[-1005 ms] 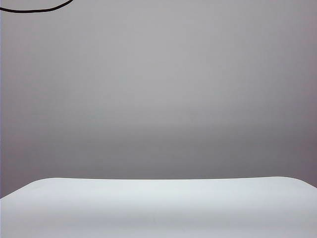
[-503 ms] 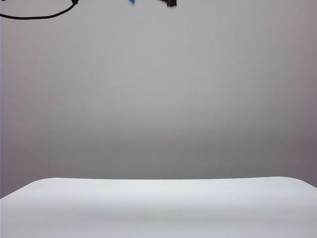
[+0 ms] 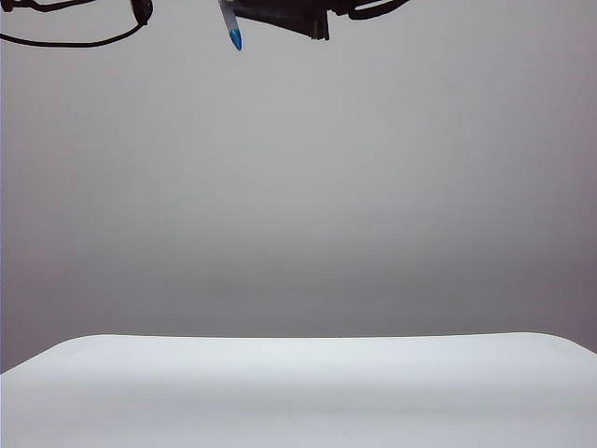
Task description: Pick up the pen and remove the cap.
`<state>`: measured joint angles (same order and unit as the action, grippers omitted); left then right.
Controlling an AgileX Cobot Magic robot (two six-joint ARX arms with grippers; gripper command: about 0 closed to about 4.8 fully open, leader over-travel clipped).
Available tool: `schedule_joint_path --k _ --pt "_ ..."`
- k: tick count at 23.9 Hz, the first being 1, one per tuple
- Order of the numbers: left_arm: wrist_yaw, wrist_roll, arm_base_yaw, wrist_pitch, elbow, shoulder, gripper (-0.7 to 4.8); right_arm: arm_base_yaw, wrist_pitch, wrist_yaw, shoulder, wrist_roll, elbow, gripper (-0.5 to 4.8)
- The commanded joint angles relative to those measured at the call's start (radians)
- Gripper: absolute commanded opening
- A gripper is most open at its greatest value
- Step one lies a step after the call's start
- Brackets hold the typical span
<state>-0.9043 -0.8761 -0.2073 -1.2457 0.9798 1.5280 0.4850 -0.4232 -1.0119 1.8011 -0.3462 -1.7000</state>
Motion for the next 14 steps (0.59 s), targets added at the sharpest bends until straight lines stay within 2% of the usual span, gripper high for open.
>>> schedule_joint_path --k 1,2,5,8,11,14 --pt "-0.056 0.108 -0.003 0.021 0.016 -0.027 0.16 -0.013 -0.076 0.146 0.023 -0.003 0.015 0.0" --pt "-0.069 0.19 -0.003 0.112 0.016 -0.027 0.16 -0.019 -0.078 0.143 0.023 -0.002 0.015 0.0" --pt "-0.065 0.342 -0.003 0.253 0.016 -0.027 0.16 -0.02 -0.085 0.146 0.023 -0.002 0.015 0.0" --pt "-0.064 0.402 -0.003 0.279 0.016 -0.027 0.16 -0.02 -0.089 0.147 0.023 -0.003 0.015 0.0" --pt "-0.057 0.505 -0.003 0.403 0.016 -0.027 0.16 -0.02 -0.09 0.146 0.023 -0.002 0.015 0.0" --pt "-0.053 0.558 -0.003 0.47 0.016 -0.026 0.17 -0.02 -0.091 0.146 0.023 -0.002 0.015 0.0"
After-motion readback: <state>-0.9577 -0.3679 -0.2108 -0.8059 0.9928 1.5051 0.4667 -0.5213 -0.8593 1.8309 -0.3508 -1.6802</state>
